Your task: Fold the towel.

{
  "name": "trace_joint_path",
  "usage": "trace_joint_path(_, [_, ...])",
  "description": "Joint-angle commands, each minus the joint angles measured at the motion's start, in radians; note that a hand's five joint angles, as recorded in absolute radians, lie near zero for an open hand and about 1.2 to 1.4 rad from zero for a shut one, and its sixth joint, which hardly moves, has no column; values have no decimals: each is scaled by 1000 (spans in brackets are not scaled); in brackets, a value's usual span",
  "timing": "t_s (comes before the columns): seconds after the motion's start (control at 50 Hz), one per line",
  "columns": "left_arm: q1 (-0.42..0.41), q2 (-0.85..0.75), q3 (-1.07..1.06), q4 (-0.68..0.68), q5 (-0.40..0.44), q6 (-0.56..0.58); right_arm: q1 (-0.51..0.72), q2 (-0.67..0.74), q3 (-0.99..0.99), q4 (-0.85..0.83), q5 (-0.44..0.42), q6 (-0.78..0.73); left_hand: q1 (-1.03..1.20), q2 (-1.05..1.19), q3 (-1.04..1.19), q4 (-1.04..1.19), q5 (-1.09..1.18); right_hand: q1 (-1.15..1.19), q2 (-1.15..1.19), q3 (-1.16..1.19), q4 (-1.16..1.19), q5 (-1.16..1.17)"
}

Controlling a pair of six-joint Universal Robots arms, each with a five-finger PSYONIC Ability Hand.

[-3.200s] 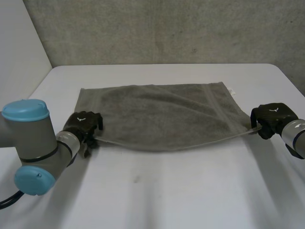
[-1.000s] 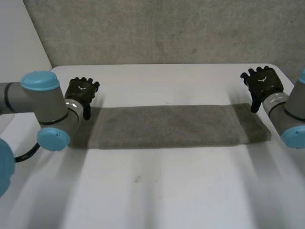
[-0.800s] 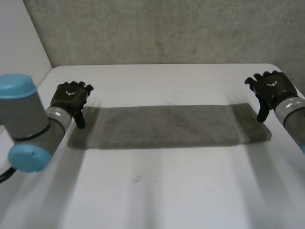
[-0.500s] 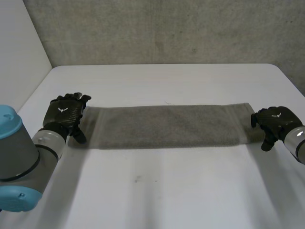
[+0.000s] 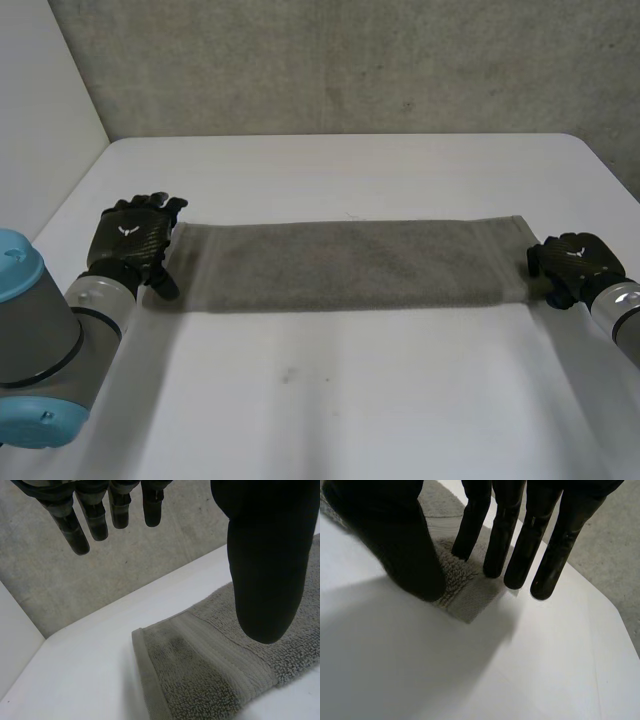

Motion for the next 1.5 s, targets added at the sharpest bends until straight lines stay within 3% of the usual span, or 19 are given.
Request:
trace_joint_path(0.02, [0, 0, -7, 0, 2, 0, -15, 7, -19, -14, 11, 2, -1, 9, 5, 6, -31, 363, 503, 502, 503, 513])
trace_joint_path(0.22, [-6, 1, -13, 0, 2, 0, -138, -20, -55, -7, 134, -32, -1, 9, 5, 6, -31, 363, 503, 502, 503, 513])
trace_joint_path(0.38, [-3, 11, -13, 2, 0, 0, -262, -32, -147, 38, 143, -213, -1, 9, 5, 6, -31, 363, 503, 502, 503, 513])
trace_joint_path(0.5, [-6, 14, -13, -3, -5, -2, -226, -54, -210, 76, 146, -192, -1, 9, 5, 6, -31, 363, 503, 502, 503, 513])
trace_joint_path(0.6, [-6, 24, -13, -3, -6, -2, 39, -117, -276, 78, 149, -88, -1, 9, 5, 6, -31, 363, 503, 502, 503, 513])
trace_joint_path(0.66, [-6, 31, -13, -3, -8, -2, 106, -115, -287, 72, 149, -74, -1, 9, 5, 6, -31, 363, 503, 502, 503, 513])
trace_joint_path(0.7, [-6, 31, -14, -3, -8, -2, 263, -102, -305, 67, 151, -69, -1, 9, 5, 6, -31, 363, 503, 502, 503, 513])
trace_joint_path(0.72, [-6, 31, -13, -3, -8, -2, 264, -101, -305, 67, 151, -69, -1, 9, 5, 6, -31, 363, 503, 502, 503, 513])
trace_joint_path(0.82, [-4, 32, -14, -3, -6, 0, 581, -8, -374, 67, 168, -61, -1, 9, 5, 6, -31, 363, 503, 502, 503, 513])
trace_joint_path(0.98, [-4, 31, -14, -3, -6, 0, 828, 142, -393, 3, 171, -57, -1, 9, 5, 6, -31, 363, 503, 502, 503, 513])
trace_joint_path(1.06, [-6, 31, -14, -3, -6, 0, 877, 202, -390, -3, 178, -61, -1, 9, 5, 6, -31, 363, 503, 502, 503, 513])
trace_joint_path(1.12, [-7, 31, -16, -3, -6, 0, 884, 222, -381, 7, 178, -60, -1, 9, 5, 6, -31, 363, 503, 502, 503, 513])
trace_joint_path(1.14, [-7, 31, -16, -3, -6, 0, 884, 218, -373, 16, 180, -60, -1, 9, 5, 6, -31, 53, 193, 192, 193, 203])
trace_joint_path(1.16, [-9, 31, -16, -3, -6, 0, 884, 218, -373, 17, 180, -60, -1, 9, 5, 6, -31, 49, 190, 189, 190, 200])
trace_joint_path(1.18, [-9, 31, -16, -3, -6, 0, 879, 205, -364, 32, 189, -60, -1, 9, 5, 6, -31, -378, -237, -238, -238, -228])
trace_joint_path(1.2, [-9, 31, -16, -3, -6, 0, 879, 205, -364, 32, 189, -60, -1, 9, 5, 6, -31, -382, -241, -242, -242, -232])
trace_joint_path(1.22, [-9, 31, -16, -3, -6, 0, 873, 186, -356, 53, 204, -57, -1, 9, 5, 6, -31, -859, -718, -719, -719, -709])
trace_joint_path(1.34, [-13, 31, -16, -3, -6, 0, 747, 43, -301, 122, 263, 87, -1, 9, 5, 6, -31, -859, -718, -719, -719, -709])
trace_joint_path(1.5, [-15, 31, -28, 0, -5, 0, 528, -127, -126, 141, 241, 307, -1, 9, 5, 6, -31, -859, -718, -719, -719, -709])
